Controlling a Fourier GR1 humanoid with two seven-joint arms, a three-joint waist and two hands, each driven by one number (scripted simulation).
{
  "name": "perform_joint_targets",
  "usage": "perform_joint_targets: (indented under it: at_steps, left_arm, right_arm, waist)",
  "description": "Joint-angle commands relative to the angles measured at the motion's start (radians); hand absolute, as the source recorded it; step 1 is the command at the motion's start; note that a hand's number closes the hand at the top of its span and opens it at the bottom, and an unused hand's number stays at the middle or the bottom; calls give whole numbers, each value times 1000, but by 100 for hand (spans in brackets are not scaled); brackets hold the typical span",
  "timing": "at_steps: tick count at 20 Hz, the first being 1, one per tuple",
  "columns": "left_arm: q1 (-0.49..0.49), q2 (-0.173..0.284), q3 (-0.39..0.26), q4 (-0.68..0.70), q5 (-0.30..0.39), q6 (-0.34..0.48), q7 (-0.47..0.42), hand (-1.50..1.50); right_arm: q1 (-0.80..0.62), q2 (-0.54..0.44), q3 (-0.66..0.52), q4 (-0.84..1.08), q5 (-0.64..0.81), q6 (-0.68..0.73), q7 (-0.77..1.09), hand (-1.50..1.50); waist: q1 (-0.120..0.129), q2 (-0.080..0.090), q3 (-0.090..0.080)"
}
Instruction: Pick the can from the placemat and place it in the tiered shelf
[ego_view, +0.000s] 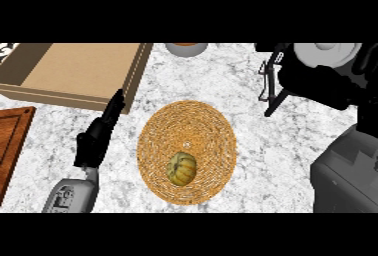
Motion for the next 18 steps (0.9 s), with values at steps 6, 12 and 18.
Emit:
perform_joint_targets:
  at_steps: [6, 12, 18]
  left_arm:
    - [16, 1, 7, -12, 14, -27, -1, 0]
    - [25, 41, 44, -21, 21, -46, -14, 0]
    - [-14, 2, 11, -36, -3, -30, 51, 0]
  right_arm:
    - [-91, -122, -184, 77, -29, 75, -27, 150]
    - [-135, -213, -210, 198, -35, 54, -133, 150]
    - [-83, -219, -195, 368, 20, -137, -199, 150]
  waist:
    - [4, 0, 1]
    - [8, 1, 0]
    - [11, 3, 1]
